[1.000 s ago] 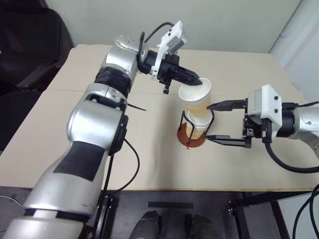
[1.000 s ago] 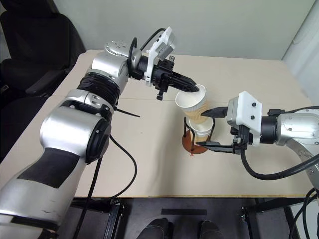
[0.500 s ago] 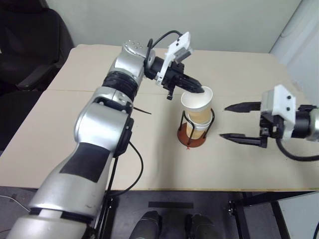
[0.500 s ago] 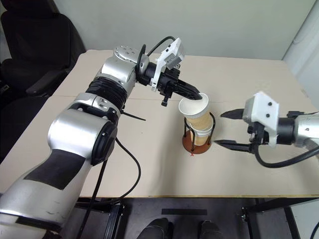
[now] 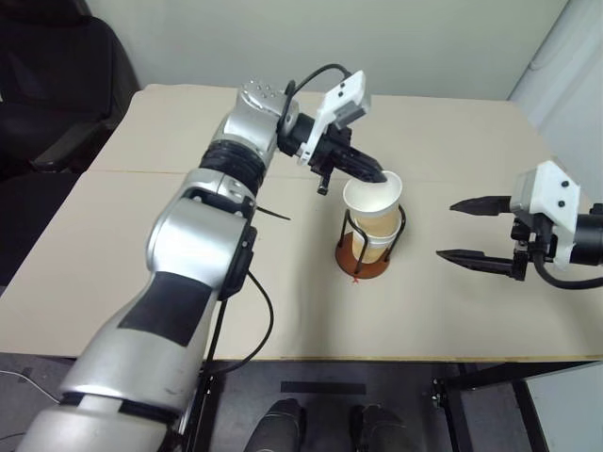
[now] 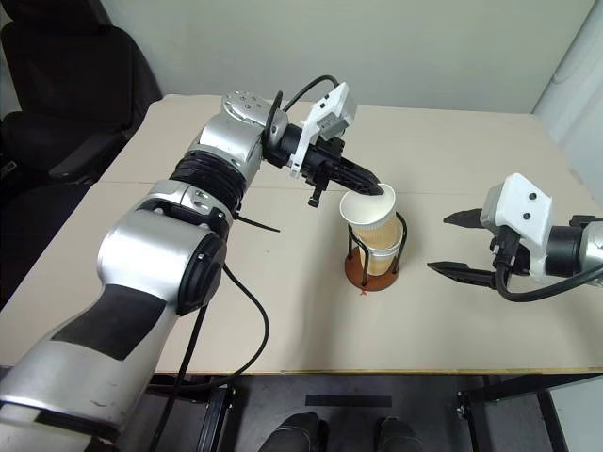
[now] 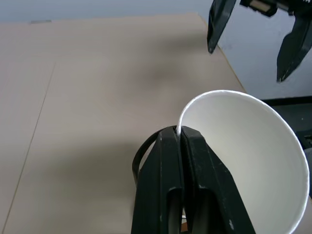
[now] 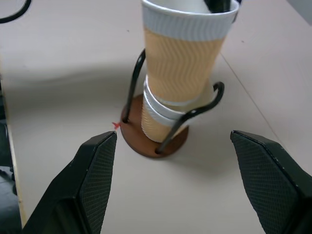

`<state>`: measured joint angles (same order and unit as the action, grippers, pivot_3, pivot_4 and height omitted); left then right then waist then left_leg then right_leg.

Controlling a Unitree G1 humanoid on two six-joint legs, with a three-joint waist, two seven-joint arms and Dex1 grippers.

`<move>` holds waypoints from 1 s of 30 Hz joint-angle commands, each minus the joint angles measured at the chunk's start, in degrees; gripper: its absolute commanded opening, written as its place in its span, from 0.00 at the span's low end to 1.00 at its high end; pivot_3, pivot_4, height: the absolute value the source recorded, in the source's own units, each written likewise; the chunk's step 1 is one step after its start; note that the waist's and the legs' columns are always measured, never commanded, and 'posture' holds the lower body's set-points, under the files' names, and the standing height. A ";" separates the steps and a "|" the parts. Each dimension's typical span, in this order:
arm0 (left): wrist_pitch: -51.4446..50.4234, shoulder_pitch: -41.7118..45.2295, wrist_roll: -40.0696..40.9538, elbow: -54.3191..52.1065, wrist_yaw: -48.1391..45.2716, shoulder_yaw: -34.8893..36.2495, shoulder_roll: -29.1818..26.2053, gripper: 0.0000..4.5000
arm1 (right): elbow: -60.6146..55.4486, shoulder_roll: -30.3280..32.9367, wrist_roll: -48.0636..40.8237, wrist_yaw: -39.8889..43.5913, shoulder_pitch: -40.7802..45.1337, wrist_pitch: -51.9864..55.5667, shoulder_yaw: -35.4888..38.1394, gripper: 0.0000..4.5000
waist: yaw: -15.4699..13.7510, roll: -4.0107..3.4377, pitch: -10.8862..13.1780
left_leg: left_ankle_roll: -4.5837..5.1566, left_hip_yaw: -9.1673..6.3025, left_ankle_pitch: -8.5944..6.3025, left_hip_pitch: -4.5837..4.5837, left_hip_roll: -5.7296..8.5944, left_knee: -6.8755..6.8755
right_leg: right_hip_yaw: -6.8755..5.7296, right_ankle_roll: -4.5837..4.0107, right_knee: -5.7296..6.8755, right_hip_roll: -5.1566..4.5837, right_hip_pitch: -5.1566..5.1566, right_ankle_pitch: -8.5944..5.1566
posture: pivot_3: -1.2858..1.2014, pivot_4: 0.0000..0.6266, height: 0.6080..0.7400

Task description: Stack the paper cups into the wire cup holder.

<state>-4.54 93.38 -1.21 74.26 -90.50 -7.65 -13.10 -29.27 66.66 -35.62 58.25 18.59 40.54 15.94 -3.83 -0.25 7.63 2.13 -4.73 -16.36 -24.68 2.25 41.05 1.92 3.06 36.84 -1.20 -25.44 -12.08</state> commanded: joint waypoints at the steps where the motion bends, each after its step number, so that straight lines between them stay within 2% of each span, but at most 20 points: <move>1: 1.05 0.85 -0.36 -0.14 -0.01 0.98 0.50 0.01 | 0.39 2.01 -0.28 0.26 1.20 -0.08 4.92 0.84 | 0.00 0.00 0.00 | 0.01 0.03 0.00 0.00 0.00 0.00 | 0.01 0.01 0.00 0.00 -0.01 0.00 | 0.52 0.24 1.00; 13: 2.25 0.19 -2.07 0.25 1.36 0.58 0.82 0.01 | 0.23 4.47 -5.07 0.74 7.34 2.25 7.34 0.84 | 0.03 0.00 0.00 | 0.11 0.17 -0.04 0.05 0.00 0.02 | 0.13 0.08 0.02 -0.01 -0.01 0.01 | 0.52 0.24 1.00; 23: 4.37 -0.47 -4.80 0.54 4.28 -0.09 0.99 0.01 | -0.01 4.85 -5.30 0.04 7.71 2.58 7.35 0.84 | 0.03 0.00 0.00 | 0.16 0.24 -0.06 0.08 0.00 0.03 | 0.19 0.10 0.02 -0.01 -0.02 0.00 | 0.52 0.24 1.00; 26: 3.75 -0.11 -3.89 0.64 6.13 1.43 1.57 0.14 | -0.03 4.79 -5.21 -0.11 7.69 2.59 7.07 0.84 | 0.03 0.00 0.00 | 0.18 0.26 -0.07 0.07 0.00 0.04 | 0.20 0.11 0.03 -0.02 -0.02 0.00 | 0.52 0.24 1.00; 30: 2.85 0.36 -2.88 0.66 6.10 2.92 1.92 0.45 | 0.02 4.80 -5.09 -0.19 7.60 2.57 6.75 0.84 | 0.02 0.00 0.00 | 0.19 0.29 -0.07 0.07 0.02 0.05 | 0.23 0.14 0.02 -0.02 -0.02 0.01 | 0.52 0.24 1.00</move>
<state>-1.44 92.09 -5.21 75.06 -84.47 -6.14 -11.34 -28.48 70.55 -40.33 58.61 25.39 43.13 21.26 -3.81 -0.25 7.63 2.32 -4.44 -16.43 -24.60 2.26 41.10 2.17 3.20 36.87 -1.23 -25.46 -12.07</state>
